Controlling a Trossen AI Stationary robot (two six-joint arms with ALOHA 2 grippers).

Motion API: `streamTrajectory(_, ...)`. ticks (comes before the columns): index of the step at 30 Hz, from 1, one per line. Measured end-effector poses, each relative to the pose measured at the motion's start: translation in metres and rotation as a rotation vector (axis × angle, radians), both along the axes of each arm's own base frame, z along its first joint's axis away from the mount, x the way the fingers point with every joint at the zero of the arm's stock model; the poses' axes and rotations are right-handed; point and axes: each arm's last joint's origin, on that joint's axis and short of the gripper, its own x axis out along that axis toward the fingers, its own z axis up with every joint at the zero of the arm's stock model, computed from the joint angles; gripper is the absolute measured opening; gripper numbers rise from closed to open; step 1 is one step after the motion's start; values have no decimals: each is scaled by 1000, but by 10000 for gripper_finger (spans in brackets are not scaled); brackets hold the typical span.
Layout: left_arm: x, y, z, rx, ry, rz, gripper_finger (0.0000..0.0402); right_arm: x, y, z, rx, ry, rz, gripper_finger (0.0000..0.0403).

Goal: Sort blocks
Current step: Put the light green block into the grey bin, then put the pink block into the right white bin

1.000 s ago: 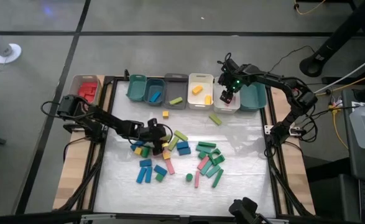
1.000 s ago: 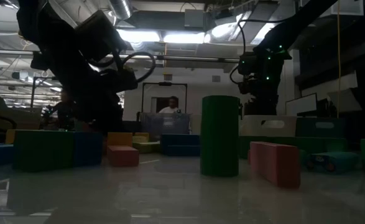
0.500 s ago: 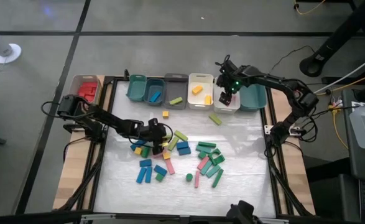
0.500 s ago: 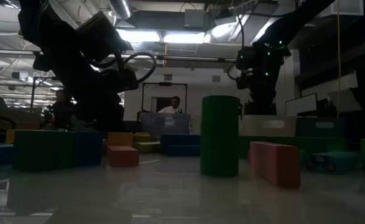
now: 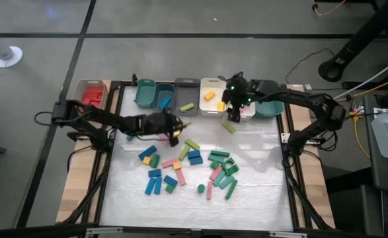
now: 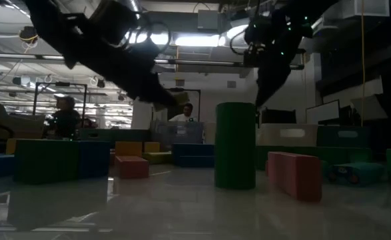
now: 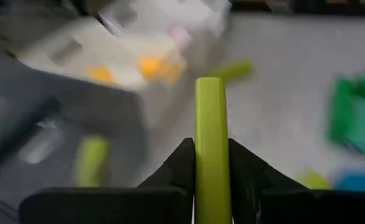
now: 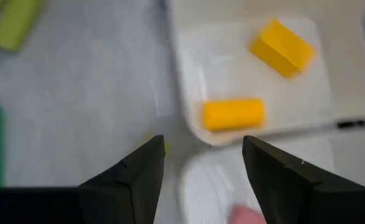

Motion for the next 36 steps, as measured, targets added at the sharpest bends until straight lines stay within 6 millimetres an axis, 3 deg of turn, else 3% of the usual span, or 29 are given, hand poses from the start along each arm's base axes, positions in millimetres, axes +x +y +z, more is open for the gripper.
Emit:
streamTrajectory(8, -14, 61, 10, 75, -76, 204, 52, 21, 54, 0, 1, 0, 190, 218)
streamTrajectory(14, -26, 86, 10, 59, -88, 245, 54, 31, 87, 1, -9, -31, 307, 218)
streamTrajectory(20, -28, 92, 14, 73, -125, 247, 58, 39, 109, 5, -26, -93, 378, 218)
streamTrajectory(24, -27, 92, 16, 96, -130, 239, 86, 41, 116, 6, -31, -115, 403, 218)
streamTrajectory(31, -27, 91, 16, 76, -140, 242, 158, 42, 117, 6, -33, -124, 406, 218)
streamTrajectory(36, -28, 77, 18, 56, -60, 140, 165, 42, 117, 6, -32, -121, 406, 218)
